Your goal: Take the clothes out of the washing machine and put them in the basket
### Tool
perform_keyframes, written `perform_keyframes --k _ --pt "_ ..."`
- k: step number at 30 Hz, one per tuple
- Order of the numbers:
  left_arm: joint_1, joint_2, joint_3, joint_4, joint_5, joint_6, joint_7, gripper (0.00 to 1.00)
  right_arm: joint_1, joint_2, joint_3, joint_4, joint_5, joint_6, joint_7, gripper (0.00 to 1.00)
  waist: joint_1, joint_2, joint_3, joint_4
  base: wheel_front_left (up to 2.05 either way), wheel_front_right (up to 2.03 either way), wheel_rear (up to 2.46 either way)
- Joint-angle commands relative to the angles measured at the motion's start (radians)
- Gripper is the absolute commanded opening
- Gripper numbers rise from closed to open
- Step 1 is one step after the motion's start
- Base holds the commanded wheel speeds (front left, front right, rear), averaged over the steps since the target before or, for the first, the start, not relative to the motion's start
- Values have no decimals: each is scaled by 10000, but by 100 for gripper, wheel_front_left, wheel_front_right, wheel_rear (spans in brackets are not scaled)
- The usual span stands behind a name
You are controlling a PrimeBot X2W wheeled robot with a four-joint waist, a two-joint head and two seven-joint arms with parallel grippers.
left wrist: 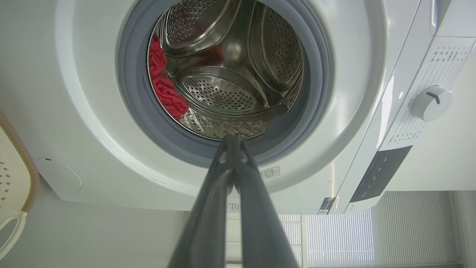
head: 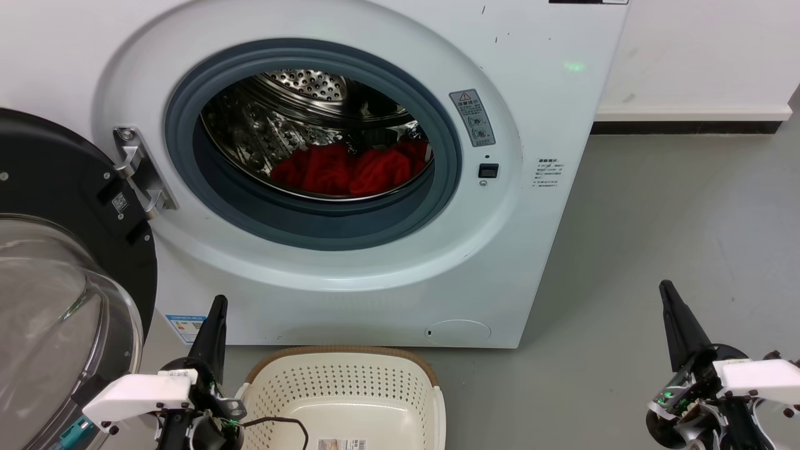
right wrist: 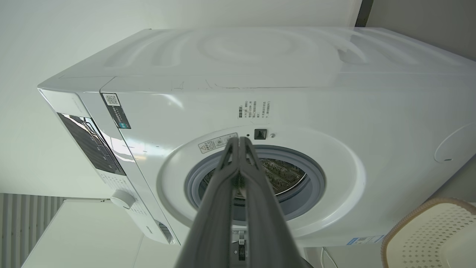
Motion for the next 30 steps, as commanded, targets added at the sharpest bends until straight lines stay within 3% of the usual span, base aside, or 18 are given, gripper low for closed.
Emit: perform_keyframes --k 1,20,30 --pt "0 0 0 3 1 0 -1 100 0 0 0 1 0 0 -1 100 0 0 0 0 0 0 0" --pt "492 -24 15 -196 670 0 -727 100 380 29 173 94 -435 0 -724 100 0 0 35 -10 0 0 0" --pt "457 -20 858 -327 1992 -4 -1160 100 224 17 -226 224 -2572 0 -1159 100 0 0 44 -15 0 0 0"
